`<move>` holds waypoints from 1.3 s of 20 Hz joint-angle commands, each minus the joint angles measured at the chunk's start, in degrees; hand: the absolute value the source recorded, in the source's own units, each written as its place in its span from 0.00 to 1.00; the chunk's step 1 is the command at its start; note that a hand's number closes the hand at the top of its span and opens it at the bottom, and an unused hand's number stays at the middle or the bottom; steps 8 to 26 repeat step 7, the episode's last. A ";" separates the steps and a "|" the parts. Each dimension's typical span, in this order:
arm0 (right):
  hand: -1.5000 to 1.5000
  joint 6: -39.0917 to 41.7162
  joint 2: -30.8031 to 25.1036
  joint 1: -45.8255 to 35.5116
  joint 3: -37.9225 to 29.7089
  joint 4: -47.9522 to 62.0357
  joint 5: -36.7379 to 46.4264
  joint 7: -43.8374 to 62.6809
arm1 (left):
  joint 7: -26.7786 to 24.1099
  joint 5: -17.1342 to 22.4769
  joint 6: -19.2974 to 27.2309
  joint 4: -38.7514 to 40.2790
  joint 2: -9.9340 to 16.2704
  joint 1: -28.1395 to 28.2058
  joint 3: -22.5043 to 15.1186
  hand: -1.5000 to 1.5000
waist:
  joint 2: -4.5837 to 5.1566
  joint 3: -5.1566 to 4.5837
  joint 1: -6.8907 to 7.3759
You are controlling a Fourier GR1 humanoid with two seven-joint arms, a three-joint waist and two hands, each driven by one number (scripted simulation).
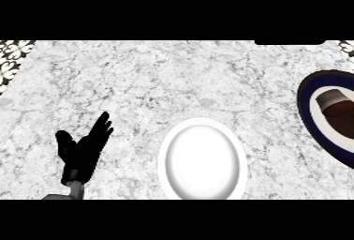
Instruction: Pick the cupcake from the plate and place it in the plate
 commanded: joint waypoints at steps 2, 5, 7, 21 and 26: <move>0.00 8.06 0.94 4.41 1.17 0.72 2.40 -13.36 | -1.50 -1.34 0.75 2.56 -1.18 2.18 -0.93 0.50 | 0.19 -0.13 -0.36; 0.00 8.97 -0.21 5.28 0.70 0.80 2.16 -13.54 | -0.91 -0.46 -0.03 2.60 -0.57 1.49 0.03 0.50 | 0.09 -0.18 -0.49; 0.00 7.19 1.37 6.00 1.21 0.42 2.95 -14.98 | 1.16 0.90 -0.73 2.55 0.40 -1.60 1.75 0.50 | 0.06 -0.26 -0.68; 0.00 7.19 1.37 6.00 1.21 0.42 2.95 -14.98 | 1.16 0.90 -0.73 2.55 0.40 -1.60 1.75 0.50 | 0.06 -0.26 -0.68; 0.00 7.19 1.37 6.00 1.21 0.42 2.95 -14.98 | 1.16 0.90 -0.73 2.55 0.40 -1.60 1.75 0.50 | 0.06 -0.26 -0.68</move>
